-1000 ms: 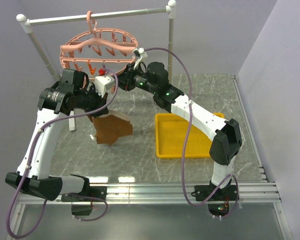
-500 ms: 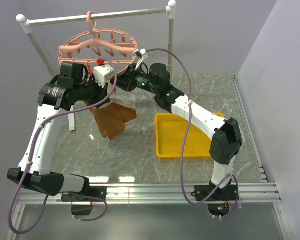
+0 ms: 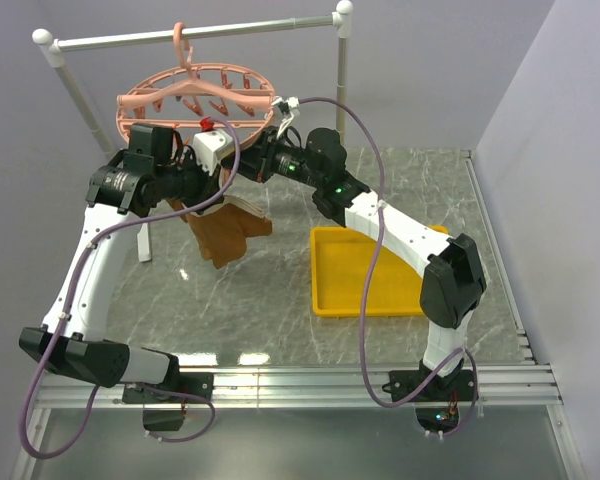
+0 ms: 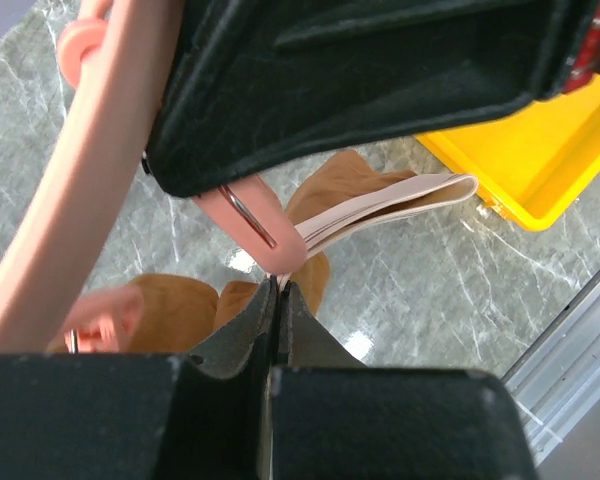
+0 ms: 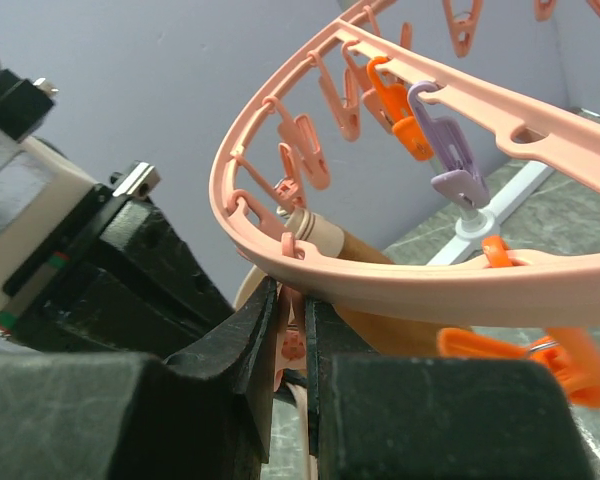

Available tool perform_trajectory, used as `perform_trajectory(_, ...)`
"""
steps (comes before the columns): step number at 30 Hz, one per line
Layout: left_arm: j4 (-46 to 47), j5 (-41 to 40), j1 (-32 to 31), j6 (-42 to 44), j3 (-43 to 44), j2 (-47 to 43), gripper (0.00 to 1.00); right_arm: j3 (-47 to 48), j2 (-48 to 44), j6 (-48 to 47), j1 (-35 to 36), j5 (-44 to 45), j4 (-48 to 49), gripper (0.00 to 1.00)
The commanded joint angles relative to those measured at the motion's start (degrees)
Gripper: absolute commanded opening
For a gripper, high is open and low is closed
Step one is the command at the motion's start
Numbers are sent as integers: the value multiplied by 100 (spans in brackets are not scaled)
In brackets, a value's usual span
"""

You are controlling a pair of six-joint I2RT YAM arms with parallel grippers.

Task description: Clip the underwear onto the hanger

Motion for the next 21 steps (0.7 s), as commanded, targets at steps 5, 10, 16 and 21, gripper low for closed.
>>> perform_trajectory(5,209,19,18,95,263,49,0,-149,-62,53,-6,-386,381,0)
perform_trajectory(10,201,36,27,69,403,84,0,-228,-97,1,3,-448,461,0)
perform_trajectory(16,157,72,36,68,473,49,0,-246,-123,-105,-6,-465,469,0)
perform_trajectory(21,192,72,71,86,518,40,0,-254,-132,-184,-6,-527,505,0)
